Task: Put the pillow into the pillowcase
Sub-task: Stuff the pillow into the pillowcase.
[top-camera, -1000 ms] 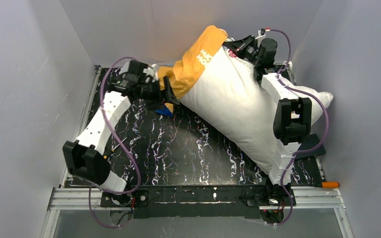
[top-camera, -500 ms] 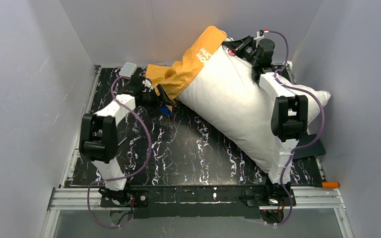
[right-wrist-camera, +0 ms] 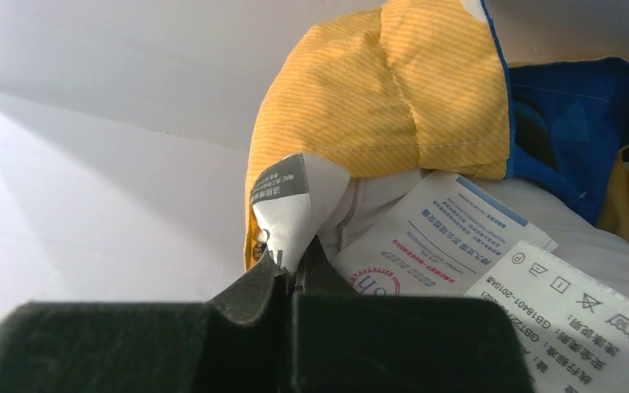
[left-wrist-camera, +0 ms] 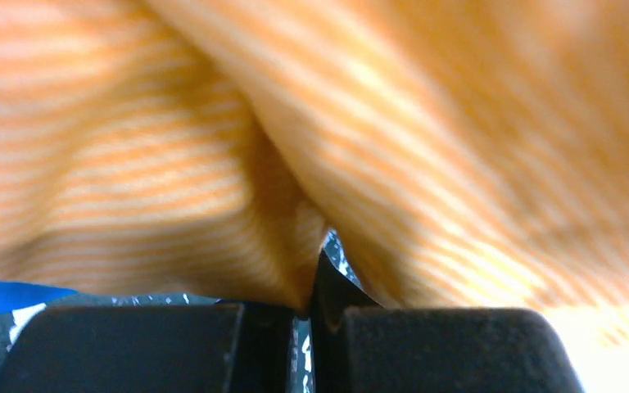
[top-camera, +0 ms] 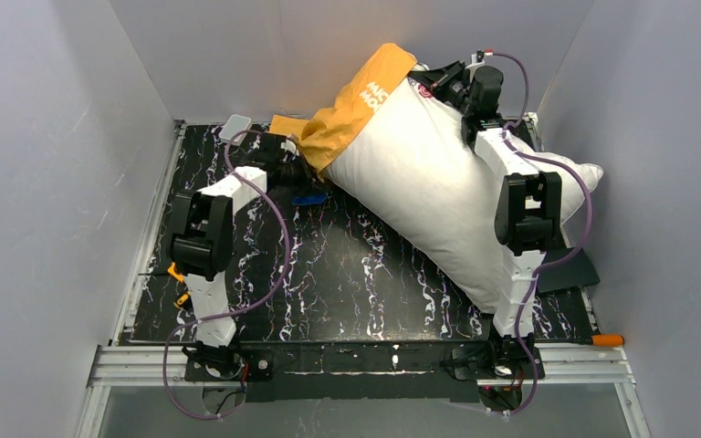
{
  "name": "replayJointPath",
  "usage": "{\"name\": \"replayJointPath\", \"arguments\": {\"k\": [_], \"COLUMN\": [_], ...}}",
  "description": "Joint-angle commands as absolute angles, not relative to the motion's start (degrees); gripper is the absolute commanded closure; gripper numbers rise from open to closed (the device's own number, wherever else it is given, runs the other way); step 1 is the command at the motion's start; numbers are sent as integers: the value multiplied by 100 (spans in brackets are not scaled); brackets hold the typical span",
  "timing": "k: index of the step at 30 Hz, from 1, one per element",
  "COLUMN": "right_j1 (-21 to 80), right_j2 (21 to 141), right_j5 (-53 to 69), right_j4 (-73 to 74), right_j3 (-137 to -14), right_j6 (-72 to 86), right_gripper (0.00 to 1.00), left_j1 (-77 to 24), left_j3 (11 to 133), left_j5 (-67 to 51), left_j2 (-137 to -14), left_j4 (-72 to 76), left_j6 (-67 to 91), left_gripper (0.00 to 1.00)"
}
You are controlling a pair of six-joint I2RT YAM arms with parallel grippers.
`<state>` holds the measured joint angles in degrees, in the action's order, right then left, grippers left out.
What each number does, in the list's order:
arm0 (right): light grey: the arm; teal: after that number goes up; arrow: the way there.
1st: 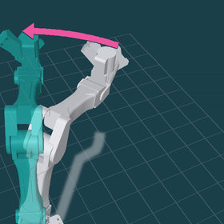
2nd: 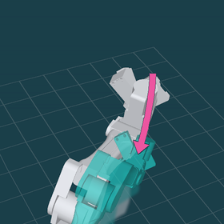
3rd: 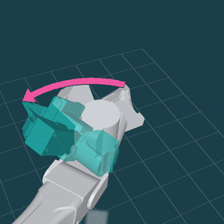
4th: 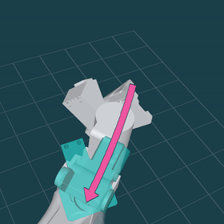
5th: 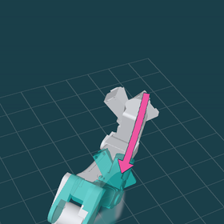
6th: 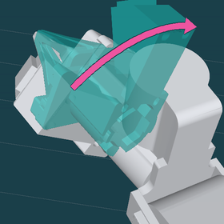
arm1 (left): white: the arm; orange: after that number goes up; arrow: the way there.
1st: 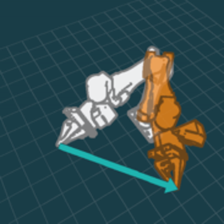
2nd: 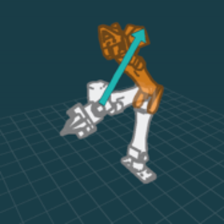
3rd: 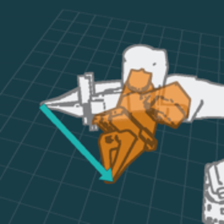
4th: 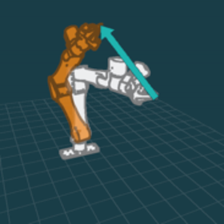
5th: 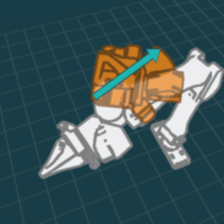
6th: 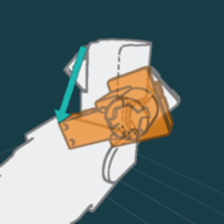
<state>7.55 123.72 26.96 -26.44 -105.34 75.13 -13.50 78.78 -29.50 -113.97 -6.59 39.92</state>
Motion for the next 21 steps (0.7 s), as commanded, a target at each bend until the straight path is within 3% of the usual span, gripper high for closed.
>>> {"name": "replayJointPath", "arguments": {"k": [1,8,14,21], "right_j1": [713,704,712,712], "right_j2": [12175,12219,12229,12128], "right_j5": [2301,2127,1983,2017], "right_j4": [-3929,-4002,-4031,-3982], "right_j3": [-11353,-11402,-11464,-11334], "right_j6": [8050,8078,8085,8027], "right_gripper": [99,99,99,99], "left_j1": [-1398,-2081,-3062,-4087], "left_j3": [7718,7786,7346,7824], "left_j5": [-3528,-4347,-3379,-2057], "left_j2": [-10435,-9205,-8627,-9254], "left_j4": [-645,-1636,-2728,-3696], "left_j6": [4224,3699,2247,704], "left_gripper": [100,100,100,100]}}
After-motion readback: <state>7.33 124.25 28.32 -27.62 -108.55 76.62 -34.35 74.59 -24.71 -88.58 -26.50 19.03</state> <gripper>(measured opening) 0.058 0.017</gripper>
